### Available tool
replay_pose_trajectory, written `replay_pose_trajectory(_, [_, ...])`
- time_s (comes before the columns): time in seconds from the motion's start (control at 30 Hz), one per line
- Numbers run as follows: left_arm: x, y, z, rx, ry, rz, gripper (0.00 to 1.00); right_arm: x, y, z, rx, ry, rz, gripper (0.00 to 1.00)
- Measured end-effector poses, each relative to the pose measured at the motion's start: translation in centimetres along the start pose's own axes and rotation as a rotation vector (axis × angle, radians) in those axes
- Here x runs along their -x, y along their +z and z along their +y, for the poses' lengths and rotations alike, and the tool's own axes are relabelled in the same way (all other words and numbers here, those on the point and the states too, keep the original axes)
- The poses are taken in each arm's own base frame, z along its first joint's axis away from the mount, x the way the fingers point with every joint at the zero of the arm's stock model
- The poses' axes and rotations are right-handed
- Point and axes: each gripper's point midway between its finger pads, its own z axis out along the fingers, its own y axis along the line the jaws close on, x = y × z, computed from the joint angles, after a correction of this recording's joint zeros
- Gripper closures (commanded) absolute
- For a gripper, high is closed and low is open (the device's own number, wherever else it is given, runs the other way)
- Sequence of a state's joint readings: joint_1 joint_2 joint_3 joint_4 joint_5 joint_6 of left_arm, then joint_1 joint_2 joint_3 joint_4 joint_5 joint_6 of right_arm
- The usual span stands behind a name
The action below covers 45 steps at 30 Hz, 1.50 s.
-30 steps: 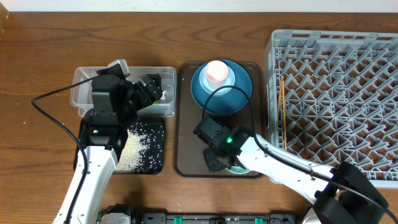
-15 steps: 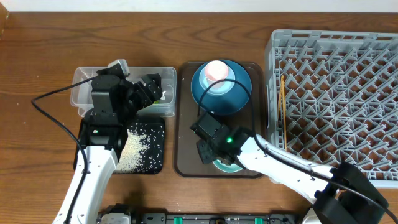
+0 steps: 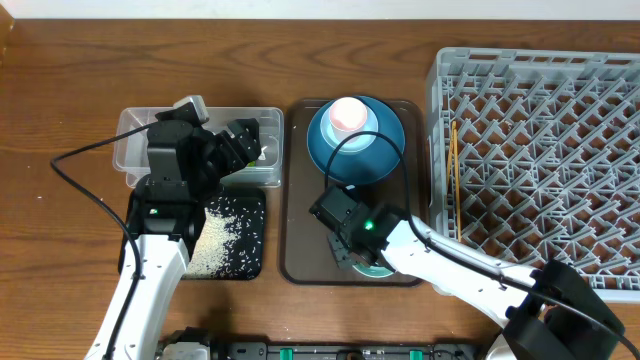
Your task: Sort waste into correct bins and load items into the dishwasher rack
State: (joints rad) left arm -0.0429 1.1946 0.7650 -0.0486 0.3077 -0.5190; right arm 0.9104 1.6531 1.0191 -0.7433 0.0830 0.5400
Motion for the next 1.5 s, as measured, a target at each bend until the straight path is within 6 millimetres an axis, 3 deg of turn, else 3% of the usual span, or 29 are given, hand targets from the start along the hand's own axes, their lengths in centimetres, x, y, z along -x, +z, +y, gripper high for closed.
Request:
replay_pose_trajectory(0.13, [0.0,0.0,0.0,0.000,0.000,0.000,0.11,0.1,0.0,-0.2,-0.012,-0.001,-0.005,0.99])
replay_pose_trajectory(0.5, [0.0,0.0,0.0,0.000,0.000,0.000,0.11,1.1,0.0,0.7,0.032,0.002,-0.042,0.99])
replay_pose_trajectory(0.7, [0.0,0.0,0.0,0.000,0.000,0.000,0.11,3.2,-0.3,2.1,0.091,0.010,-0.128,0.99])
replay_pose_trajectory(0.8, [0.0,0.0,0.0,0.000,0.000,0.000,0.11,4.0,-0.5,2.7,0.116,0.014,-0.161,0.87])
replay_pose_trajectory(1.0, [0.0,0.0,0.0,0.000,0.000,0.000,0.10,3.9,-0.5,2.7,0.118,-0.011,-0.155,0.60])
replay_pose_trajectory(1.17, [0.0,0.0,0.0,0.000,0.000,0.000,0.10,3.7,-0.4,2.6,0.113,-0.012,-0.147,0.59])
replay_pose_trajectory(1.5, [0.0,0.0,0.0,0.000,0.000,0.000,0.10,1.4,0.1,1.3,0.061,-0.019,-0.057,0.56])
